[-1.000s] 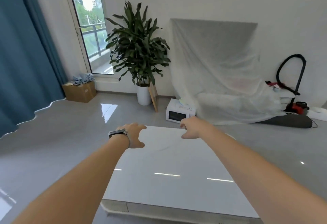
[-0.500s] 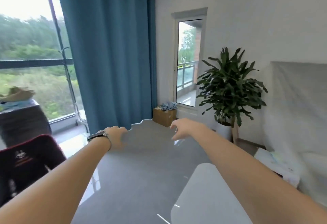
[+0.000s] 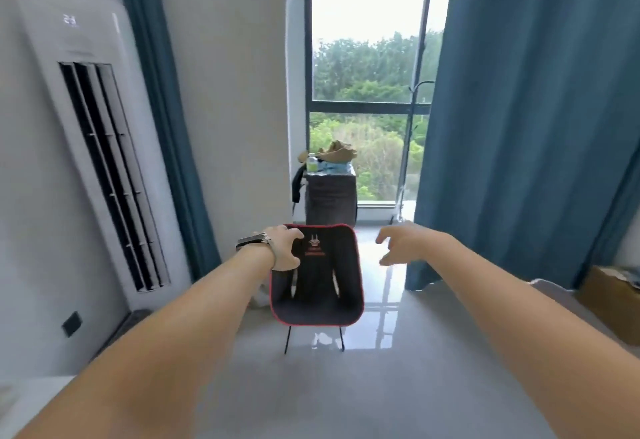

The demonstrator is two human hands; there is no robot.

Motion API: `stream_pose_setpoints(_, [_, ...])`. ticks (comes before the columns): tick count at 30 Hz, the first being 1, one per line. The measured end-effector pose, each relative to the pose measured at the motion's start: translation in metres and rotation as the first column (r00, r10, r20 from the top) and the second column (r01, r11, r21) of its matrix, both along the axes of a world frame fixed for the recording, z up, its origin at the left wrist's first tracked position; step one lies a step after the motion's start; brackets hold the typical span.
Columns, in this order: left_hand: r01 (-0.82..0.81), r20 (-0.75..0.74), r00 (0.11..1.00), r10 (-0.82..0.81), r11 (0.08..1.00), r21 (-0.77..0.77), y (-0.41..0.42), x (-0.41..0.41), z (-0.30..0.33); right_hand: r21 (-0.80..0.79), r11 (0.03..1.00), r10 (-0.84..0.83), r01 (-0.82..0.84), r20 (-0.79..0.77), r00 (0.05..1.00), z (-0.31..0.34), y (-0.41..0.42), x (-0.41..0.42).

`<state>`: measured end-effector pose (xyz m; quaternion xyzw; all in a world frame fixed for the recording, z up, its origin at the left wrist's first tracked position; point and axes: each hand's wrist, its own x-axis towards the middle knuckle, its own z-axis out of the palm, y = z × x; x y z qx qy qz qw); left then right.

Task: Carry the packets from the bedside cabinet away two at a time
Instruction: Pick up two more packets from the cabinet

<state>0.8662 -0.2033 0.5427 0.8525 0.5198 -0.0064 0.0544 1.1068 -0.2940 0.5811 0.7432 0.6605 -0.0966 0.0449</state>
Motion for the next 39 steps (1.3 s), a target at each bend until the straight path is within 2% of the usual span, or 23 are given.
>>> stream_pose_setpoints(3, [-0.174, 0.028, 0.984, 0.174, 0.985, 0.001, 0.027, -0.05, 0.011, 0.01, 0.983, 0.183, -0.184, 0.071, 0.981, 0.008, 0.085, -0.04])
stream_pose_setpoints(6, [-0.341, 0.041, 0.939, 0.342, 0.94, -0.027, 0.044, -0.117, 0.016, 0.011, 0.924, 0.379, -0.381, 0.089, 0.921, 0.015, 0.146, -0.107])
stream_pose_setpoints(11, [-0.611, 0.022, 0.79, 0.613, 0.789, -0.059, 0.051, -0.246, 0.01, 0.007, 0.793, 0.608, -0.609, 0.035, 0.793, 0.001, 0.223, -0.24])
stream_pose_setpoints(15, [-0.757, -0.018, 0.651, 0.759, 0.648, -0.077, 0.05, -0.346, 0.003, 0.007, 0.693, 0.721, -0.721, 0.008, 0.693, -0.003, 0.263, -0.352])
stream_pose_setpoints(19, [-0.835, -0.059, 0.549, 0.834, 0.545, -0.076, 0.061, -0.433, 0.011, 0.021, 0.616, 0.788, -0.787, -0.03, 0.616, 0.001, 0.299, -0.449])
stream_pose_setpoints(27, [-0.898, -0.046, 0.438, 0.898, 0.439, 0.002, 0.093, -0.54, 0.048, 0.057, 0.507, 0.861, -0.86, -0.089, 0.501, 0.024, 0.353, -0.601])
stream_pose_setpoints(33, [-0.935, -0.033, 0.353, 0.935, 0.353, -0.017, 0.129, -0.599, 0.034, 0.053, 0.398, 0.917, -0.916, -0.04, 0.397, 0.02, 0.404, -0.688])
stream_pose_setpoints(39, [-0.973, -0.042, 0.199, 0.979, 0.193, -0.125, 0.159, -0.669, -0.005, 0.005, 0.319, 0.948, -0.948, -0.019, 0.319, -0.004, 0.473, -0.777])
